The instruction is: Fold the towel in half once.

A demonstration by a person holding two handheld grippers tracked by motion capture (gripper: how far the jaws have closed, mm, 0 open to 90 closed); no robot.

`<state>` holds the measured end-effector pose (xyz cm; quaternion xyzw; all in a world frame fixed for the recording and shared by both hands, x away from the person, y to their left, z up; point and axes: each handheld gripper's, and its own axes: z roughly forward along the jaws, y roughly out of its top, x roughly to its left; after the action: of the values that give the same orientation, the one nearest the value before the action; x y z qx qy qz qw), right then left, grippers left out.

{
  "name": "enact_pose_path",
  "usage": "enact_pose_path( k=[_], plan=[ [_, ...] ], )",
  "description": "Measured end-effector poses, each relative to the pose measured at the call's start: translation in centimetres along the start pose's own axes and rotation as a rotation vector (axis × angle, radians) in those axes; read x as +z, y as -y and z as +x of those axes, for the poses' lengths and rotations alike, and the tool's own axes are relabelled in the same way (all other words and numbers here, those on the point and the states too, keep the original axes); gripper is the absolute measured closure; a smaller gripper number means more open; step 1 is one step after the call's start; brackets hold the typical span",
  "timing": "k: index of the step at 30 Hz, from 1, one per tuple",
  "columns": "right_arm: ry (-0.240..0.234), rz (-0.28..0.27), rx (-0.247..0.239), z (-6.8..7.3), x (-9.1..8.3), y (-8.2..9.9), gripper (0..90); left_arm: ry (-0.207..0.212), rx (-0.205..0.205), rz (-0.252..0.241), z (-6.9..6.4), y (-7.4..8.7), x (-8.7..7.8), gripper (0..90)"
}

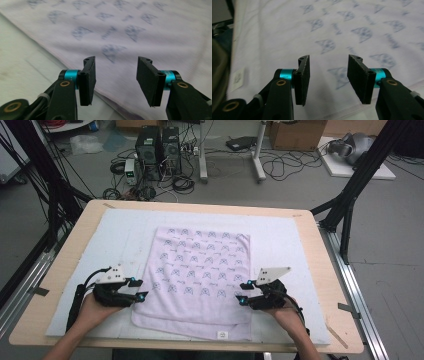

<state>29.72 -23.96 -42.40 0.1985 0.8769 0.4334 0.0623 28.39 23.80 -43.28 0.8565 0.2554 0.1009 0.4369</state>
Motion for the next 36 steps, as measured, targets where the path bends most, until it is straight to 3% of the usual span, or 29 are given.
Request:
enact_pose_path(
  k=[2, 5, 7, 10, 13, 16, 20, 23, 29, 32, 36],
  plan=[
    [-0.024, 0.016, -0.008, 0.8, 0.2, 0.6, 53.8, 0.024, 0.024, 0.014, -0.8, 0.5, -0.3, 51.6],
    [-0.054, 0.057, -0.036, 1.9, 0.8, 1.4, 57.8, 0.072, 0.046, 0.073, -1.4, 1.2, -0.2, 62.2],
    [-0.055, 0.090, -0.068, 2.6, 1.4, 1.7, 64.1, 0.060, 0.053, 0.070, -1.5, 1.5, -0.2, 66.6],
    [-0.071, 0.107, -0.065, 2.5, 1.3, 1.5, 82.8, 0.056, 0.064, 0.079, -1.5, 1.2, 0.0, 84.5],
    [-0.071, 0.112, -0.075, 2.6, 1.2, 1.3, 87.9, 0.053, 0.073, 0.085, -1.6, 0.9, -0.2, 87.9],
    [-0.080, 0.062, -0.053, 2.5, 0.4, 0.9, 88.3, 0.048, 0.066, 0.057, -1.6, 0.7, -1.0, 88.1],
    [-0.073, 0.018, -0.076, 3.1, -1.1, 0.2, 88.5, 0.038, 0.073, 0.025, -2.1, 0.5, -2.4, 88.2],
    [-0.087, 0.010, -0.082, 3.8, -1.8, 0.2, 88.5, 0.044, 0.064, 0.015, -2.5, 0.7, -2.9, 88.2],
    [-0.152, 0.012, -0.068, 5.0, -2.1, 1.3, 85.7, 0.068, 0.094, 0.029, -3.9, 1.5, -3.0, 87.3],
    [-0.147, -0.005, -0.007, 4.0, -1.6, 1.6, 71.0, 0.054, 0.058, 0.030, -3.2, 1.5, -2.5, 72.6],
    [-0.084, -0.013, 0.006, 2.2, -1.0, 1.1, 63.2, 0.026, 0.043, 0.010, -2.3, 0.8, -1.9, 62.7]
  ],
)
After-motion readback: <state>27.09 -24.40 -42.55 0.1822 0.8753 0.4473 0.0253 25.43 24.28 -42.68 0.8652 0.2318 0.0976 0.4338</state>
